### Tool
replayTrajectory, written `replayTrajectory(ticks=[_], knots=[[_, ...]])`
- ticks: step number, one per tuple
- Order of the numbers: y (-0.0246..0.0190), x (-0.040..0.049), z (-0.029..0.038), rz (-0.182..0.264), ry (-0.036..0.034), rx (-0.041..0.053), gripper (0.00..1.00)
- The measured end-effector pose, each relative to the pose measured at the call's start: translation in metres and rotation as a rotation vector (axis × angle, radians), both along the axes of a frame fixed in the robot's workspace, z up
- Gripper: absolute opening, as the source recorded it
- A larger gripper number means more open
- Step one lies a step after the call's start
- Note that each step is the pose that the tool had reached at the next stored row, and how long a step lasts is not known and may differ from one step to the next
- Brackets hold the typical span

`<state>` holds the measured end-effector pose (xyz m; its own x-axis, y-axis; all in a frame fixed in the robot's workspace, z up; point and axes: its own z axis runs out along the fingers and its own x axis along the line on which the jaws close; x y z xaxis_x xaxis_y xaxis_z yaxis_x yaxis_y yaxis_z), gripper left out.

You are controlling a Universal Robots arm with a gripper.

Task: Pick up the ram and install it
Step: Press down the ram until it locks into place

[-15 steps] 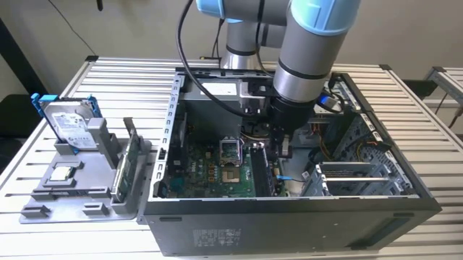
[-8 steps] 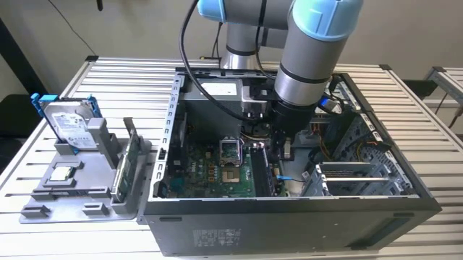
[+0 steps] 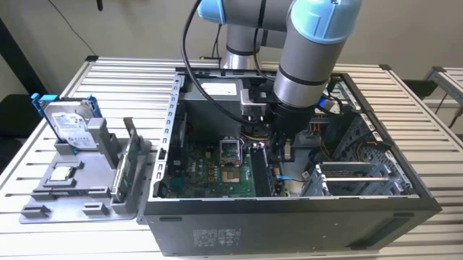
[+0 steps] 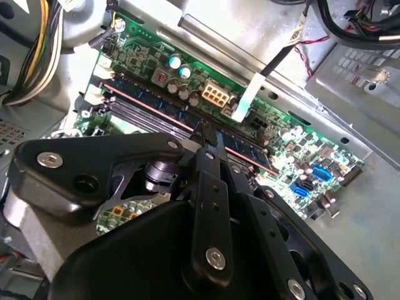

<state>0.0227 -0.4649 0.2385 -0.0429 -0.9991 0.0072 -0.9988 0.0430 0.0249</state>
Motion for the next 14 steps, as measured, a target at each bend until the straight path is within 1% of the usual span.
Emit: replayTrajectory(ticks=[2,5,8,10,14], knots=[[0.0001,0.0,-0.0016,0.0,-0.0001,0.0005,0.11],[0.0,0.0,-0.0023,0.0,-0.0001,0.0006,0.11],[0.0,0.0,-0.007,0.0,-0.0001,0.0024,0.11],[0.0,-0.0001,-0.009,0.0,0.0,0.0026,0.11],[-0.0001,0.0,-0.0147,0.0,0.0004,0.0015,0.11]])
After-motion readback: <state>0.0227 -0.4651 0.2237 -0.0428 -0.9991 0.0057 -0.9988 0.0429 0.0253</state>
